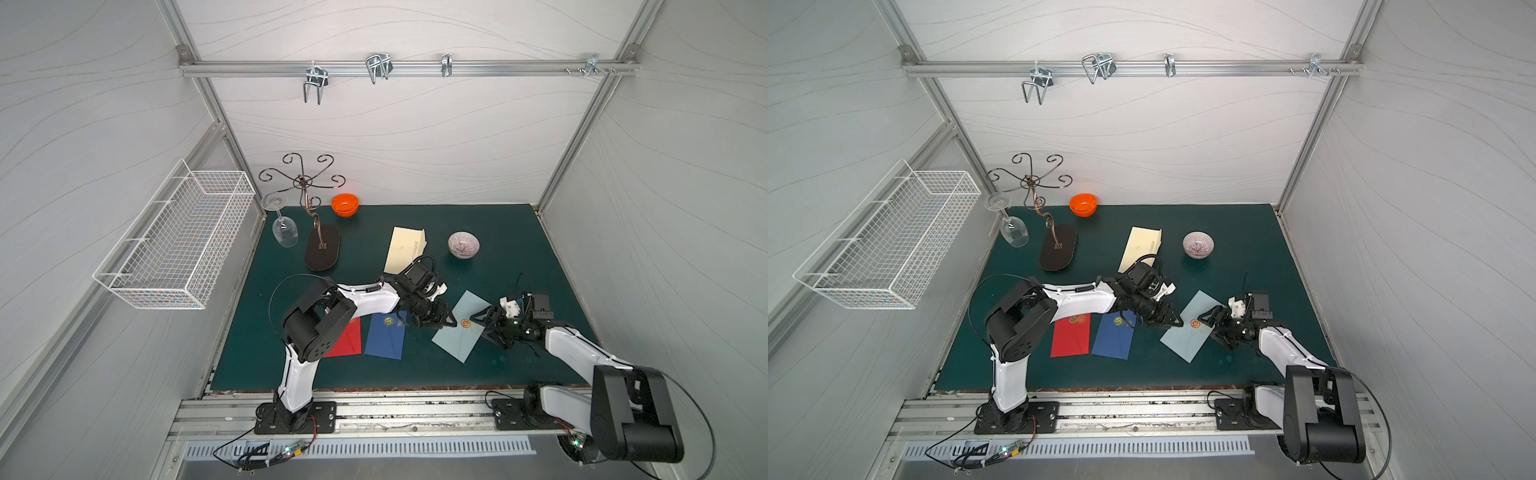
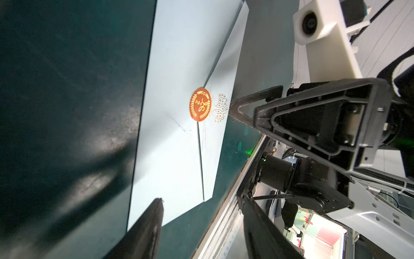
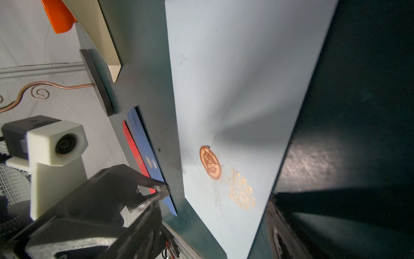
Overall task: Open the envelope
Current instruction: Adjust the envelope at the center of the board.
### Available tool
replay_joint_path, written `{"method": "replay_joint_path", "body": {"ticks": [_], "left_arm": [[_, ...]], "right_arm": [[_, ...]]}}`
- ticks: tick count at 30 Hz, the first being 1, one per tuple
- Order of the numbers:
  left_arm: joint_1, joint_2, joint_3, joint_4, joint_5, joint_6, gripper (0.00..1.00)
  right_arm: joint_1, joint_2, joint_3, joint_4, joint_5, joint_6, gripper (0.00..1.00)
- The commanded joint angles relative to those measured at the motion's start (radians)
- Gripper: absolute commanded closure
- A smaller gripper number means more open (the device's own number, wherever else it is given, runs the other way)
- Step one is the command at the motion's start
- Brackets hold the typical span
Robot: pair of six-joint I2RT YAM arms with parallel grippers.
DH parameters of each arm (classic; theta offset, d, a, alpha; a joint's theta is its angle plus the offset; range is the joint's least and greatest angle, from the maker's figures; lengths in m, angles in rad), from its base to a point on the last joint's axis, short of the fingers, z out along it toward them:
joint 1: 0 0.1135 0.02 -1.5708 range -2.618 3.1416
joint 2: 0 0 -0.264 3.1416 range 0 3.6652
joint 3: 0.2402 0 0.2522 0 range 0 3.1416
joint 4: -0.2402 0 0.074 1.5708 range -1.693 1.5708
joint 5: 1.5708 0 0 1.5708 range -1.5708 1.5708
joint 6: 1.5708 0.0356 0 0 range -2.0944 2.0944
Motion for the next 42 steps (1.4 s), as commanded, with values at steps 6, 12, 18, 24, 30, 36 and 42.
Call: {"method": "replay_joint_path", "body": {"ticks": [6, 12, 18, 24, 30, 36, 42], "left_arm": [[-0.013, 0.039, 0.029, 0.033, 0.027, 0.005, 0.39], [-0.019, 0.043, 0.018, 0.03, 0.03, 0.001, 0.42], [-0.022, 0.039, -0.008, 0.038, 0.032, -0.009, 0.43], [-0.021, 0.015, -0.041, 0.042, 0.001, -0.017, 0.43], [-0.019, -0.061, -0.085, 0.03, -0.103, -0.013, 0.42], [0.018, -0.097, -0.107, 0.03, -0.166, 0.011, 0.4], [0.035, -0.066, -0.098, 0.061, -0.162, 0.036, 0.39]], "right_arm": [[-0.001, 0.03, -0.027, -0.008, 0.012, 0.003, 0.25], [0.0, 0.03, -0.025, 0.035, -0.032, -0.013, 0.24], [0.005, 0.07, -0.005, 0.082, -0.048, -0.011, 0.23], [0.045, 0.173, 0.063, 0.105, -0.081, -0.042, 0.23], [0.054, 0.18, 0.087, 0.065, -0.047, -0.067, 0.22], [0.067, 0.057, 0.047, 0.013, 0.012, -0.058, 0.2], [0.073, -0.009, 0.0, 0.01, 0.028, -0.024, 0.2]]}}
